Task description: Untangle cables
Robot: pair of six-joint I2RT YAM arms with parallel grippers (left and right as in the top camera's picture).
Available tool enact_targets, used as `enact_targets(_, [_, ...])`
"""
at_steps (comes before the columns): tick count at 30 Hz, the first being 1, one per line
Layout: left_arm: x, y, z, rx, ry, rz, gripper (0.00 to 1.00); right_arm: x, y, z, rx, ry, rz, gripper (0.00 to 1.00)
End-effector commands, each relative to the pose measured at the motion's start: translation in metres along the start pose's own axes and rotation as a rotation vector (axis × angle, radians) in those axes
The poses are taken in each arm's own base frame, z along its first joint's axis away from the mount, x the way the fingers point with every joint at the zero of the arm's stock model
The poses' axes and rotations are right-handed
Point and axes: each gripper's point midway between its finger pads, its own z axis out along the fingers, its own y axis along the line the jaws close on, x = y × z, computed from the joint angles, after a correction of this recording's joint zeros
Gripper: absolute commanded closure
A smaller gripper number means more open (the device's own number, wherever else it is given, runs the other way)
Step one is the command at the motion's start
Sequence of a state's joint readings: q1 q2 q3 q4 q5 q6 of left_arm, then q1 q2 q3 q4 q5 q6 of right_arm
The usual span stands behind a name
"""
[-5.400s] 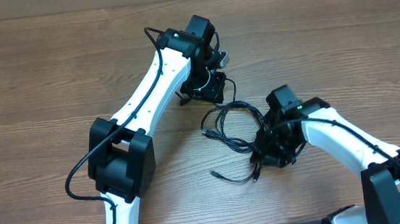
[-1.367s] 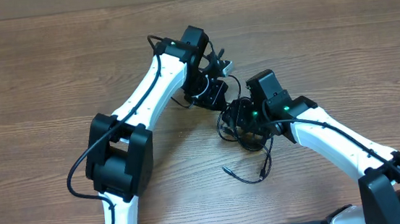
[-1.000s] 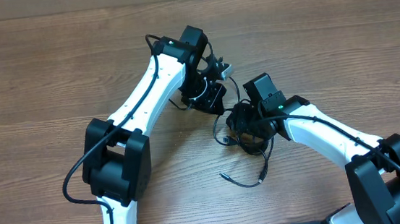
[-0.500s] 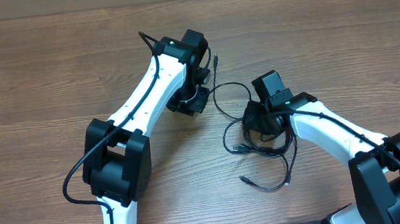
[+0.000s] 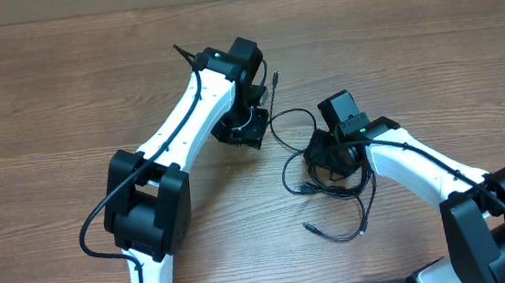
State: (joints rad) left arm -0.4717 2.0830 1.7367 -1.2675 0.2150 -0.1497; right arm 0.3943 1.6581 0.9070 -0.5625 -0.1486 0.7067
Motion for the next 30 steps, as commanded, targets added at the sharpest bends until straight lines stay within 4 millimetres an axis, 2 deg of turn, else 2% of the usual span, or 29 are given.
enact_targets(1, [0.009,-0.012,0.000,0.079,0.008,-0.031,0.57,0.002,-0.005,0.002,0.022,0.004,0.002,0.53])
enact_targets(10, [0.014,-0.018,0.024,0.152,0.023,-0.033,0.57,0.012,-0.005,0.008,0.022,0.049,-0.050,0.53])
enact_targets(17, [0.009,-0.024,0.025,0.187,0.003,-0.039,0.57,0.025,0.003,0.027,-0.037,0.144,-0.040,0.55])
enact_targets(19, [0.009,-0.024,0.025,0.189,0.002,-0.044,0.58,0.028,0.007,0.030,-0.060,0.167,-0.038,0.63])
enact_targets(22, [0.011,-0.023,0.025,0.187,0.011,-0.051,0.58,0.028,0.014,0.030,-0.099,0.175,-0.040,0.90])
enact_targets(23, [0.012,-0.021,0.024,0.186,0.017,-0.057,0.58,0.028,0.018,0.029,-0.124,0.184,-0.041,0.96])
enact_targets(27, [0.020,-0.010,0.022,0.186,0.053,-0.098,0.58,0.024,0.041,0.015,-0.288,0.250,-0.037,0.96])
enact_targets(30, [0.022,-0.004,0.018,0.217,0.071,-0.122,0.57,0.013,0.056,-0.007,-0.453,0.296,-0.040,0.96])
